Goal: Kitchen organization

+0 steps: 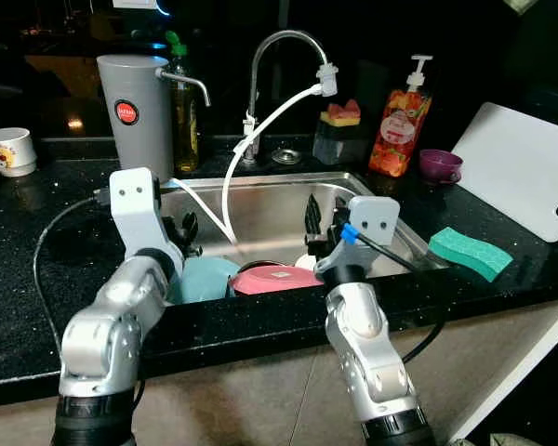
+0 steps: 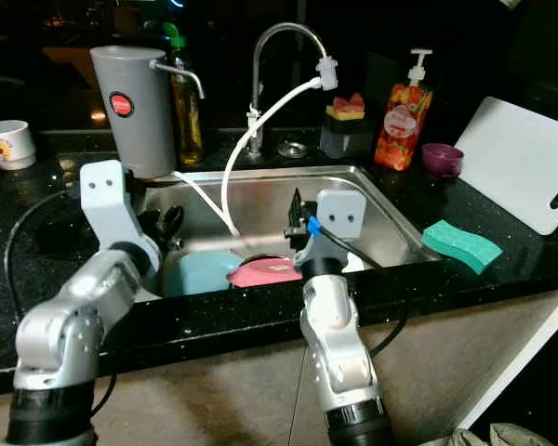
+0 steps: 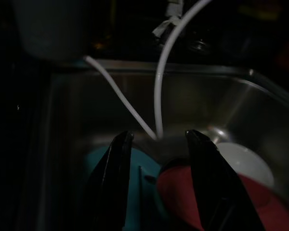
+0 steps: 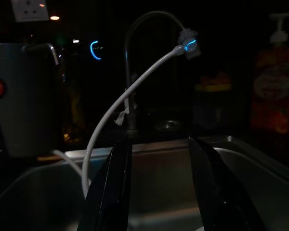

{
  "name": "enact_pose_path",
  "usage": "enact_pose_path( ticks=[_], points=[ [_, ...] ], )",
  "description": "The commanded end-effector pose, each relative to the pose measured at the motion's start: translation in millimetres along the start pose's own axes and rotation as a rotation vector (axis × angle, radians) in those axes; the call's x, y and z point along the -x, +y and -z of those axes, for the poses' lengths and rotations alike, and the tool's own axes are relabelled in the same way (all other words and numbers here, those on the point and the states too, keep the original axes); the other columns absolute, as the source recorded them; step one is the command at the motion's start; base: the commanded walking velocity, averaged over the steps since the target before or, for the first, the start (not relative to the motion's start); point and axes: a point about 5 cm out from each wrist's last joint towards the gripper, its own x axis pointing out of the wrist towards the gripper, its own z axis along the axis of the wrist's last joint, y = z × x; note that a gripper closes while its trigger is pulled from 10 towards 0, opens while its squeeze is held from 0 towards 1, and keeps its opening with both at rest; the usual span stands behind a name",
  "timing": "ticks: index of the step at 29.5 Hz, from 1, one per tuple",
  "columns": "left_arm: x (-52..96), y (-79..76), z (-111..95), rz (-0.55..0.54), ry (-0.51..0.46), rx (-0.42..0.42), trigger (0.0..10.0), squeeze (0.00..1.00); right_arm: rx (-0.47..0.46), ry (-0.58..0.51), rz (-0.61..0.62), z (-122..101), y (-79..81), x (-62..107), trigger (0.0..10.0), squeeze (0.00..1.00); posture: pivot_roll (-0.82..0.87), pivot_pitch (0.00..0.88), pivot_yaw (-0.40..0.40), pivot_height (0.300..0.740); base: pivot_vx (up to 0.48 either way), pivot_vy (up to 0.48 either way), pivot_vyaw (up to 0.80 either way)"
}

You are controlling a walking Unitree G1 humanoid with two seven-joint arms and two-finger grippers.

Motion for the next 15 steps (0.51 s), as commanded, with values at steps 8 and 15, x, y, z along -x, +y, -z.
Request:
enact_pose_path(
  ticks=[8, 15],
  points=[
    [25.4, -10.3, -18.2, 0.076, -0.157, -0.142, 10.0, 0.0, -0.014, 0.018, 0.036, -6.5, -15.6, -1.2, 10.0, 0.0, 0.2, 0.121, -0.074, 0.74, 0.0, 0.0, 0.0],
    [30.5, -6.7, -14.3, 0.062, -0.175, -0.197, 10.0, 0.0, -0.008, -0.007, 0.066, -16.7, -22.4, -3.9, 10.0, 0.0, 0.2, 0.107, -0.064, 0.74, 0.0, 0.0, 0.0]
  ],
)
